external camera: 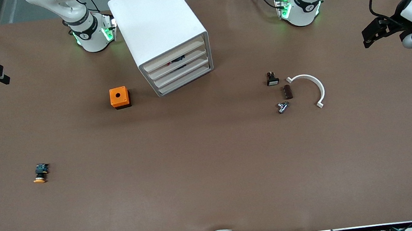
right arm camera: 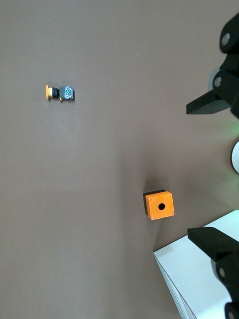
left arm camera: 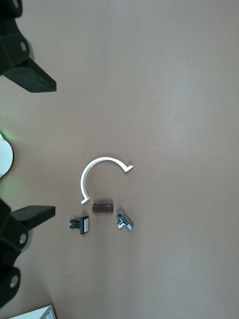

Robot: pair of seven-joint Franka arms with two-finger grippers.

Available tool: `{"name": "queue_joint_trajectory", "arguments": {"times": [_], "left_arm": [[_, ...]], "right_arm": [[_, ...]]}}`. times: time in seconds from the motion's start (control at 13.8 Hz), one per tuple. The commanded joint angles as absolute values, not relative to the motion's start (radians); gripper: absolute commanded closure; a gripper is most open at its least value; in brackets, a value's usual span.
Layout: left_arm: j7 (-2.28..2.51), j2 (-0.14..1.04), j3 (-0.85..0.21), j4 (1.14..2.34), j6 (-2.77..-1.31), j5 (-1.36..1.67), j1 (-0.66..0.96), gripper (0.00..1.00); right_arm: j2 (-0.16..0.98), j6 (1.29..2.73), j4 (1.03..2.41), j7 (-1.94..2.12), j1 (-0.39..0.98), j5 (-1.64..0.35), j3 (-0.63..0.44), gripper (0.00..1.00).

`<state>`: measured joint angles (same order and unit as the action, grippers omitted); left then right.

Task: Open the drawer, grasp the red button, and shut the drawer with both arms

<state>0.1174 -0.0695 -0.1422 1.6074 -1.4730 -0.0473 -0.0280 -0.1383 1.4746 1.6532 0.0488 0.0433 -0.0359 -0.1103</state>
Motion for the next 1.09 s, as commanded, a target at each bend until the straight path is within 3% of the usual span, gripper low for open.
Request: {"name": "queue_joint_trajectory", "arguments": {"times": [0.0,0.51,1.02], "left_arm": [[0.115,0.004,-0.143,1.505,-1.454,-0.044,-0.038,0.0],[0.152,0.077,-0.141,1.5,-1.454,-0.032,-0.029,0.0],[0.68,0.314,-0.15,1.402,-1.488,-0.003,0.073,0.0]], "right_arm": [[-0.167,1.48,1.678,0.043,0.046,-0.037,-0.109,0.0],[-0.167,1.477,1.677,0.046,0.044,-0.034,-0.109,0.0],[-0.169,1.5,1.672,0.043,0.044,-0.011,-0.109,0.0]]}}
